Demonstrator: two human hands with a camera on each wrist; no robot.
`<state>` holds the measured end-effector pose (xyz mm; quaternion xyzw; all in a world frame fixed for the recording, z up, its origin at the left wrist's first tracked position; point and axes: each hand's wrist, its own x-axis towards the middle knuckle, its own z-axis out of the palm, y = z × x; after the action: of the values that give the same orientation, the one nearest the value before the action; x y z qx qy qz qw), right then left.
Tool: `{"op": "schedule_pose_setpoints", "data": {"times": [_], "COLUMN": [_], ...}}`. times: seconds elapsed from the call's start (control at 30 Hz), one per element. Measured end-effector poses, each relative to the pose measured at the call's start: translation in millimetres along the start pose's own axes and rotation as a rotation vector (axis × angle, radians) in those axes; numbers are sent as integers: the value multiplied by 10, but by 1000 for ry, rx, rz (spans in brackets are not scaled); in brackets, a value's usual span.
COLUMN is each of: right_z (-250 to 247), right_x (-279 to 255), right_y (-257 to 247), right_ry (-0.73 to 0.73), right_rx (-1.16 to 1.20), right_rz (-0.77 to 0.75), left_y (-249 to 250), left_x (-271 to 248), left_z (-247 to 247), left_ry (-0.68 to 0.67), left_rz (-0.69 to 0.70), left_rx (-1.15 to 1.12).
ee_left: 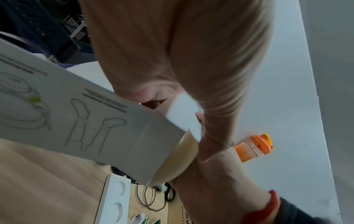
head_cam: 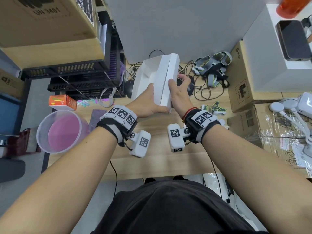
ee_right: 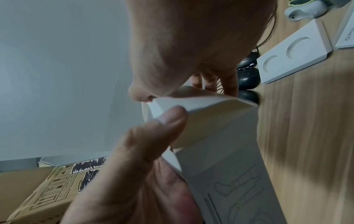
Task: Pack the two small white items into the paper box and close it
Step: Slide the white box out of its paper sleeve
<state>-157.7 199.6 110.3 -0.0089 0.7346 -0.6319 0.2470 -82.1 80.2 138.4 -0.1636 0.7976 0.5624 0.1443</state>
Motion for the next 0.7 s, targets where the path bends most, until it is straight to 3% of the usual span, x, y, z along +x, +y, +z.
{"op": "schedule_pose_setpoints", "data": {"times": [0.2,0.37,0.57,0.7], "right_z": [-119,-324,-409,-402], "right_x": [44,215,303,284], "right_y": [-42,-233,-208,-173], "right_ry": [-59,-43,-32,-34], "right_rx": [163,200,199,186], "right_rz": [95,54,5,-28], "left_y": [-1,-39,-35,-31], "left_x": [-64,-116,-34,-5], "left_z": [-29,-46,-5,-2], "left_ry": [-22,-89,140,114], "left_rz": [-33,-17,19,53], "left_rx": [50,164,140,167]}}
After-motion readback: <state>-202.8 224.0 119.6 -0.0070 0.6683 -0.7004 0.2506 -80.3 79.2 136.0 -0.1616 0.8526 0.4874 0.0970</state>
